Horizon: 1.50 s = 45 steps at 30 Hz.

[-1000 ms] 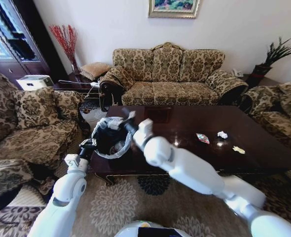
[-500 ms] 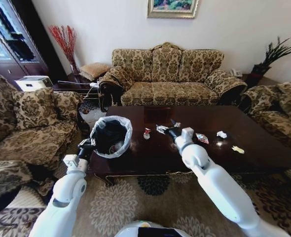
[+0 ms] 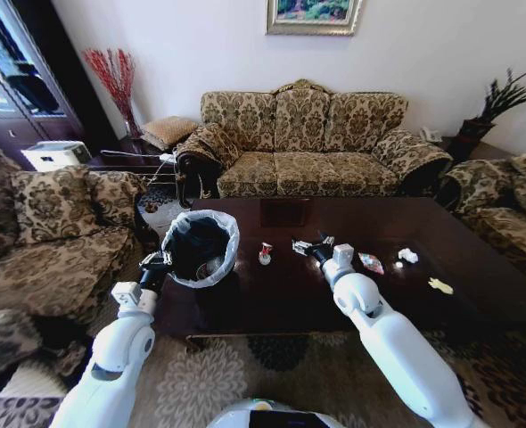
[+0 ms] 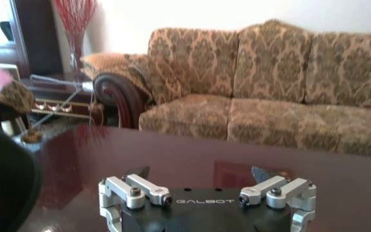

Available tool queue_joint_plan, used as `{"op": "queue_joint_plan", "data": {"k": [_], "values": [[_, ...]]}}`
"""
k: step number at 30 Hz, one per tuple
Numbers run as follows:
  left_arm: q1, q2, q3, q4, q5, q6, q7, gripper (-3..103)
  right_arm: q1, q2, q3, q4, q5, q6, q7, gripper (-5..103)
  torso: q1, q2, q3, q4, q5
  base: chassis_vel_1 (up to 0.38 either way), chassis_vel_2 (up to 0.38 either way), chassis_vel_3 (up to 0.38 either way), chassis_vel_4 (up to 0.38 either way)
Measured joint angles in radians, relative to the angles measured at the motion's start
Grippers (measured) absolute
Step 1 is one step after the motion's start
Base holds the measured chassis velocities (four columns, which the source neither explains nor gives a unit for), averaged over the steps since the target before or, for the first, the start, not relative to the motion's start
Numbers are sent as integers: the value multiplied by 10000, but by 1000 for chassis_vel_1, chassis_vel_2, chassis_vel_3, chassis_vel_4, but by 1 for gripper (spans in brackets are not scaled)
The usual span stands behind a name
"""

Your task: Move to the front of the table and place the trash on the table into the trash bin.

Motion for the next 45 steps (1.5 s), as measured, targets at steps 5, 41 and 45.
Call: {"op": "queue_joint_plan", "data": {"k": [5, 41, 45], "values": [[60, -23, -52, -145, 16, 161, 50, 3, -24, 287, -591, -941, -131, 700, -319, 100, -19, 2, -7, 1, -3, -8, 12, 15, -8], [33, -101, 32, 21, 307, -106, 557, 3, 1989, 2600, -1922, -6133, -135, 2044, -1198, 70, -17, 2, -6, 2, -1, 11, 8, 9, 9], [1, -97, 46, 59, 307, -126, 576, 3, 2047, 2789, -1917, -6527, -139, 2087, -1281, 53, -16, 2, -6, 0, -1, 0, 0, 0, 0]]}}
